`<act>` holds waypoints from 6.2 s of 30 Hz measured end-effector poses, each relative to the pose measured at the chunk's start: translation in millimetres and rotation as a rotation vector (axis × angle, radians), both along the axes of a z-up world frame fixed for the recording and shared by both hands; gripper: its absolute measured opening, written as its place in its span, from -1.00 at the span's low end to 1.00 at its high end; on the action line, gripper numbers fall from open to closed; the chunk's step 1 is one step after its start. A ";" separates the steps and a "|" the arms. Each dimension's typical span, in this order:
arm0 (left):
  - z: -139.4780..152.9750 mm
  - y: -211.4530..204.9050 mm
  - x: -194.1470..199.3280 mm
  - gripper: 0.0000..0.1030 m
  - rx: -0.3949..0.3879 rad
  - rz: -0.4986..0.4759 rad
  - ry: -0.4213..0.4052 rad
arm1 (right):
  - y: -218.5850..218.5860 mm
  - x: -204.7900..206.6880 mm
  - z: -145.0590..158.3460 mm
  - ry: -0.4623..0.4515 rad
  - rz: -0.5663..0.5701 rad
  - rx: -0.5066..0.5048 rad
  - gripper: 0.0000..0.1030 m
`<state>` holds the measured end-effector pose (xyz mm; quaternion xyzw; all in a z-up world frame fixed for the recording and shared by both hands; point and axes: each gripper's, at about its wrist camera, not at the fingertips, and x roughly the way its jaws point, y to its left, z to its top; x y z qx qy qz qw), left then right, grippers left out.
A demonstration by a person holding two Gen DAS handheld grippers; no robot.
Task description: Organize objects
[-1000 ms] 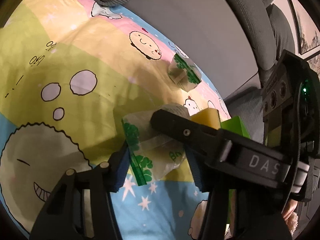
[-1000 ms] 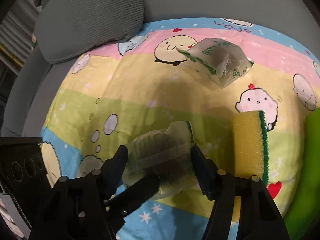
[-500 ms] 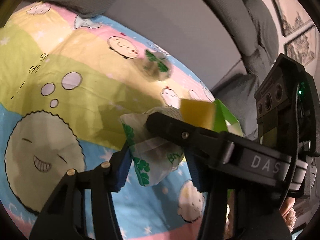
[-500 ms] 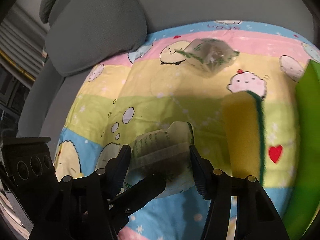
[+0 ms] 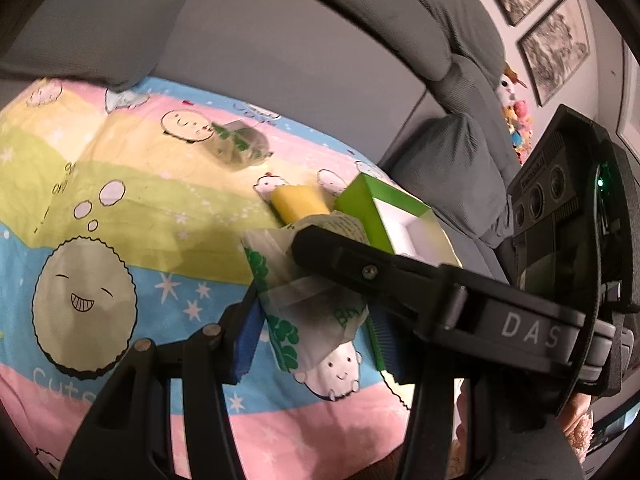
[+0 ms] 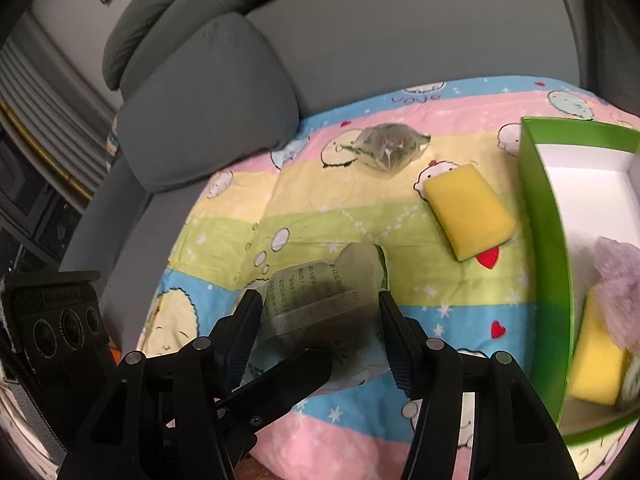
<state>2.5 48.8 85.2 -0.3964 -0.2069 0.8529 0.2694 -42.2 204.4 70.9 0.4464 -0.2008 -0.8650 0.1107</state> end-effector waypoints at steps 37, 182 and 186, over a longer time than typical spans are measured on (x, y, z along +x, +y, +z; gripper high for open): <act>74.8 90.0 49.7 -0.03 -0.099 -0.221 0.245 | 75.2 103.4 68.3 0.257 -0.229 -0.066 0.16; -46.4 -89.0 -86.4 0.85 -0.171 0.412 -0.065 | 28.6 -273.9 -73.2 -0.352 -0.388 0.074 0.59; -46.6 -94.6 -87.2 0.85 -0.177 0.423 -0.072 | 32.2 -271.7 -90.0 -0.342 -0.381 0.157 0.43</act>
